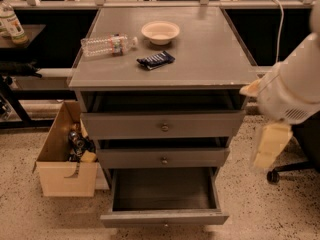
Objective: Close bottom drawer
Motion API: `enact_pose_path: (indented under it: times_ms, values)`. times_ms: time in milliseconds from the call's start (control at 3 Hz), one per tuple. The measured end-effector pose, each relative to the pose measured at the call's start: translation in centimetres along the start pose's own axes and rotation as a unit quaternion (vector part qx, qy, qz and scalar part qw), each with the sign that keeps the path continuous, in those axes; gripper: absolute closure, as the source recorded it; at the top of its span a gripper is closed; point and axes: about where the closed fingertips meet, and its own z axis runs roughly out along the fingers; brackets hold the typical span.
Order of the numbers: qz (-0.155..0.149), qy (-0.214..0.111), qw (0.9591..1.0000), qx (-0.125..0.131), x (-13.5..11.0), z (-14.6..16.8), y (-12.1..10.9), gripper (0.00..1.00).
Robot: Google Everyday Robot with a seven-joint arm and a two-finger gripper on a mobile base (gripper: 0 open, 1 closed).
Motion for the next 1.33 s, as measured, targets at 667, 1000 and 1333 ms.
enact_pose_path:
  times_ms: [667,1000,1333]
  values:
    - [-0.022,-0.003,0.9986,-0.047,-0.5,7.5,4.8,0.0]
    - [-0.028,-0.007,0.9976,-0.062,-0.3,10.2,5.2,0.0]
    - [-0.044,-0.029,0.9947,-0.088,-0.5,15.3,6.6,0.0]
